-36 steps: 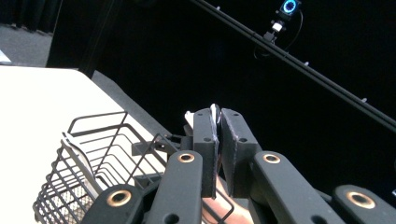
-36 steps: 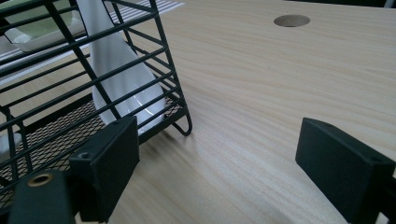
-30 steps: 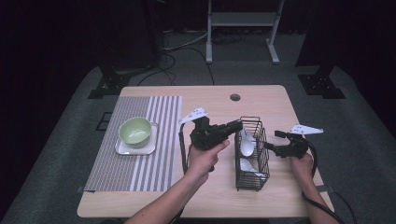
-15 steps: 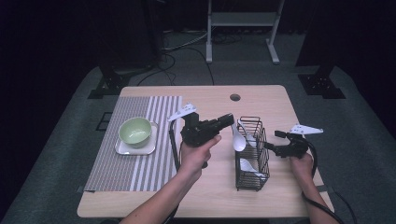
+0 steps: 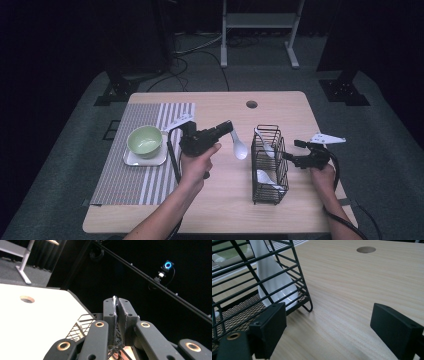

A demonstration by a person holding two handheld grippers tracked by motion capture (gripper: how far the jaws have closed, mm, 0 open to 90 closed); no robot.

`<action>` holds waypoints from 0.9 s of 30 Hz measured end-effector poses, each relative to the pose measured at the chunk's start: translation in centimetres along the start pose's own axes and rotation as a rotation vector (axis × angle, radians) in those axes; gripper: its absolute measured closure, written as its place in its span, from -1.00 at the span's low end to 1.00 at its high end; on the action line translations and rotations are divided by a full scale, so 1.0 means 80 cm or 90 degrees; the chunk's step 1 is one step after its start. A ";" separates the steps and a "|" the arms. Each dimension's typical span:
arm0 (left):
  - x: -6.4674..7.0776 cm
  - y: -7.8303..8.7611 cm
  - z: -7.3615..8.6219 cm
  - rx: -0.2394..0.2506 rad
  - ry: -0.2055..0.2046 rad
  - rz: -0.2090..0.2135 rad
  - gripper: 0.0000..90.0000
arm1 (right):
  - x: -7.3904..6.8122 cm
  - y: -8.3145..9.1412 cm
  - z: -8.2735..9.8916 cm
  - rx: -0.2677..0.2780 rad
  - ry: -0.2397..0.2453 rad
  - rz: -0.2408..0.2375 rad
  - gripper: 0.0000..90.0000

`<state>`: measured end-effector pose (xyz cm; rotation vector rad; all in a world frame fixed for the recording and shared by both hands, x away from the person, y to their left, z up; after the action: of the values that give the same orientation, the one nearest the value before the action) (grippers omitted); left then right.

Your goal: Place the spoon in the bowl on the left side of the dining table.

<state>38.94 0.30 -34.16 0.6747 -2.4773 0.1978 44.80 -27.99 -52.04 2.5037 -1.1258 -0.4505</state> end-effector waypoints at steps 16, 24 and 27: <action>-0.037 0.032 -0.002 0.019 0.020 -0.041 0.89 | 0.000 0.000 0.000 0.001 0.000 0.001 -0.73; -0.051 0.041 -0.002 0.029 0.028 -0.057 0.89 | 0.001 0.000 0.000 0.003 0.000 0.004 -0.73; -0.057 0.045 -0.004 0.035 0.031 -0.063 0.89 | 0.001 0.000 0.000 0.003 0.000 0.005 -0.73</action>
<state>40.49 5.42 -36.41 0.8051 -2.3931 0.2429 44.83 -28.06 -52.02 2.5019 -1.1381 -0.4468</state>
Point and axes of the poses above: each handheld gripper's, and its own axes: y roughly backward along the jaws, z roughly out of its underside, x roughly to its right, the point moved 9 cm from there along -y, roughly forward along the jaws, and after that the axes turned 3 degrees about z, right-handed, at the moved point
